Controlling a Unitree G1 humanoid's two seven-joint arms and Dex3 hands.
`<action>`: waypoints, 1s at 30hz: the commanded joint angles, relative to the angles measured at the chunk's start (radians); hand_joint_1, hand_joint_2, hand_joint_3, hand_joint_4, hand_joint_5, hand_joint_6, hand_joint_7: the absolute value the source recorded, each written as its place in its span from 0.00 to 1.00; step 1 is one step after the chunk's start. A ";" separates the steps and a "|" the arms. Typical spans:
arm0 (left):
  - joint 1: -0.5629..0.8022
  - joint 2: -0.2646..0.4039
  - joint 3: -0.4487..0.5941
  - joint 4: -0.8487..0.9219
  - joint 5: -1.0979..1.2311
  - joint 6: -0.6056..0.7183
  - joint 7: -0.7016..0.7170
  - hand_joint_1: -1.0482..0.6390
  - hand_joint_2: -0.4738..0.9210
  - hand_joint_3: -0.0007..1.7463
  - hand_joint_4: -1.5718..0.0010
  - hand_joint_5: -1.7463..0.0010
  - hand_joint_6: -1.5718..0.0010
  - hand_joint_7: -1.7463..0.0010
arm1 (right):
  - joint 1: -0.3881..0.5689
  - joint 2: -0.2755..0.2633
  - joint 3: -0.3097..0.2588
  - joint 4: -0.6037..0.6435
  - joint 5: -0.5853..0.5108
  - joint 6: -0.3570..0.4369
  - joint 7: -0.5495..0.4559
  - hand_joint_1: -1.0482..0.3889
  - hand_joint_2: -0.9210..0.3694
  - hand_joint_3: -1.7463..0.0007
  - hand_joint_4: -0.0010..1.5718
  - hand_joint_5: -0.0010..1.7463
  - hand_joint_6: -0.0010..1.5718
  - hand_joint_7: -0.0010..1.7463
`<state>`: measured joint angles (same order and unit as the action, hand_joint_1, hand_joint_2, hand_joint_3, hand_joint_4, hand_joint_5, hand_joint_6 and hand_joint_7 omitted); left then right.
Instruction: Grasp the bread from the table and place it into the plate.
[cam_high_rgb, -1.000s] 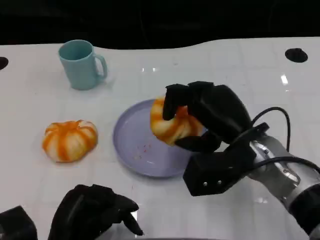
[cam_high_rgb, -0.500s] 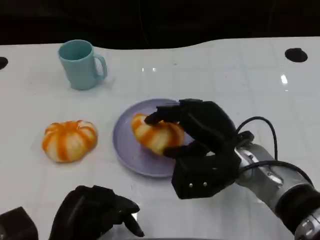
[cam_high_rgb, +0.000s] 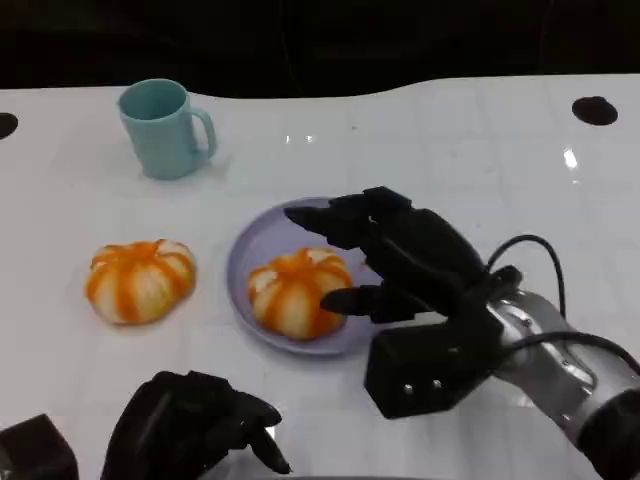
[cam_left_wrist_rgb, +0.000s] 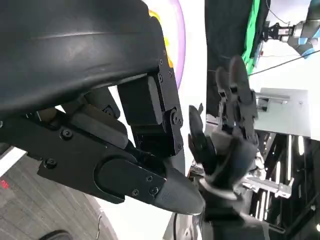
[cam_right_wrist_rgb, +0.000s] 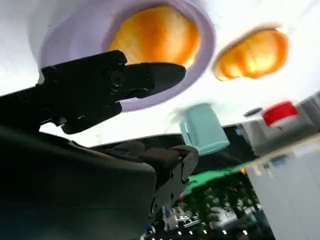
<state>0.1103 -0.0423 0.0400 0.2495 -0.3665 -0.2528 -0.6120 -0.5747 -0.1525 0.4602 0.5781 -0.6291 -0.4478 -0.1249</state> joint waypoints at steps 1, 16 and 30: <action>0.008 0.007 0.003 -0.010 -0.004 0.002 0.008 0.08 0.95 0.00 0.20 0.49 0.01 1.00 | 0.085 -0.058 -0.053 -0.150 0.078 -0.024 0.063 0.34 0.00 0.85 0.00 0.39 0.20 0.02; 0.000 0.017 0.012 -0.004 -0.006 0.006 -0.001 0.08 0.95 0.00 0.19 0.51 0.01 1.00 | 0.362 -0.136 -0.185 -0.350 0.443 -0.270 0.266 0.44 0.00 0.89 0.19 0.52 0.40 0.11; 0.003 0.017 0.012 -0.010 0.009 -0.011 0.014 0.06 0.97 0.00 0.20 0.49 0.00 0.99 | 0.581 -0.104 -0.267 -0.485 0.787 -0.215 0.433 0.53 0.21 0.50 0.44 0.88 0.43 0.70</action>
<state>0.1052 -0.0369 0.0463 0.2451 -0.3621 -0.2531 -0.6094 -0.0370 -0.2487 0.2193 0.1268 0.0999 -0.6847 0.2787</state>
